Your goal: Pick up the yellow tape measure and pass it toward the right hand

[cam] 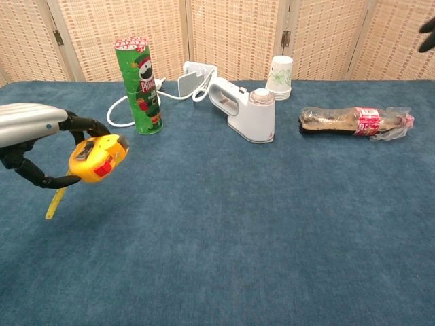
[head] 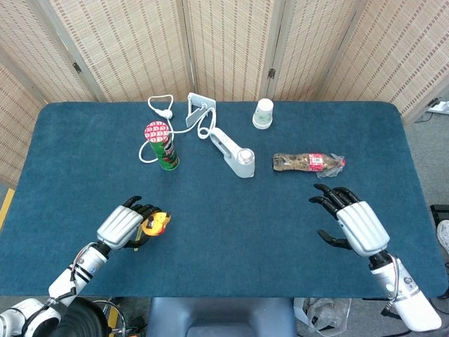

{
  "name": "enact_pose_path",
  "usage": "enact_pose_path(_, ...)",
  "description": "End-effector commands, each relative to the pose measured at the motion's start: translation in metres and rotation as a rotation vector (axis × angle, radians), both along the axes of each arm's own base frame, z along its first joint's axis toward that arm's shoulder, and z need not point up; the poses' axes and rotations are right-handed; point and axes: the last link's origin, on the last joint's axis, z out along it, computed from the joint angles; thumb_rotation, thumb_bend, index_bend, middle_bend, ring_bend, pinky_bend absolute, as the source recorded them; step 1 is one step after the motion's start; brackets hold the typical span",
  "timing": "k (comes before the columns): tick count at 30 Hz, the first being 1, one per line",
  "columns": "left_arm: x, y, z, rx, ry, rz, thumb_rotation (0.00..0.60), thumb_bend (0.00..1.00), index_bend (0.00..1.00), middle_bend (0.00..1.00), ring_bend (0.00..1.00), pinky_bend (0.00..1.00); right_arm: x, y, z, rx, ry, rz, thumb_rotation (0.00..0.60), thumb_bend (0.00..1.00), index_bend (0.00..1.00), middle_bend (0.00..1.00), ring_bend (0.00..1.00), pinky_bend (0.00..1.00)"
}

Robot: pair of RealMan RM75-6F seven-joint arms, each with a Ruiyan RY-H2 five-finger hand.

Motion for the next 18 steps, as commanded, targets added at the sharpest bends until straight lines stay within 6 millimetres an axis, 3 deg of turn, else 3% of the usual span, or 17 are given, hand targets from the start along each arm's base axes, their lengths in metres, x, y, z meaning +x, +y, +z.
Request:
enact_pose_path(1,0.023,0.001,0.012,0.026,-0.037,-0.027,0.600,0.41,0.46,0.47,0.44,0.17,0.032,-0.016,-0.013,0.069,-0.069,0.056,0.600,0.29,0.26,0.16,0.20,0.17)
enact_pose_path(11,0.073,-0.003,0.014,0.025,-0.114,-0.080,0.600,0.41,0.47,0.49,0.47,0.16,0.086,-0.051,-0.043,0.189,-0.156,0.101,0.600,0.29,0.34,0.16,0.13,0.17)
enact_pose_path(18,0.090,-0.005,0.007,0.033,-0.133,-0.095,0.600,0.41,0.47,0.50,0.47,0.16,0.118,-0.069,-0.062,0.247,-0.185,0.108,0.600,0.29,0.38,0.16,0.13,0.17)
